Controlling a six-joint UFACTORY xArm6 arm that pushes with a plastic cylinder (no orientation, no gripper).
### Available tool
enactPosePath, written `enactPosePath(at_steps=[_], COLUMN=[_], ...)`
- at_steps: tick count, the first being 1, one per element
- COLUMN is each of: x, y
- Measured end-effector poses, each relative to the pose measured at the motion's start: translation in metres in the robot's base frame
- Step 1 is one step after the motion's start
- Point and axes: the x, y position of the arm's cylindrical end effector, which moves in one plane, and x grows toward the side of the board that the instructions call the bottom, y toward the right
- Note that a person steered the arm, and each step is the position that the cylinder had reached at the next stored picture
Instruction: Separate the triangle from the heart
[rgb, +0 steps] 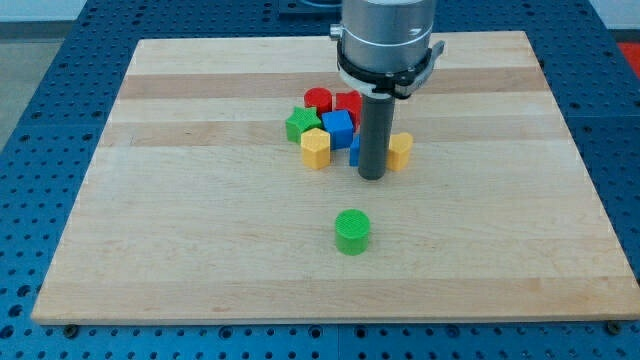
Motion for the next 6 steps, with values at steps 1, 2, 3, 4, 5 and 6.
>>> enactPosePath(at_steps=[1,2,3,4,5,6], x=[0.0,0.0,-0.002,-0.006,-0.017,-0.029], y=[0.013,0.03,0.034,0.034,0.034,0.034])
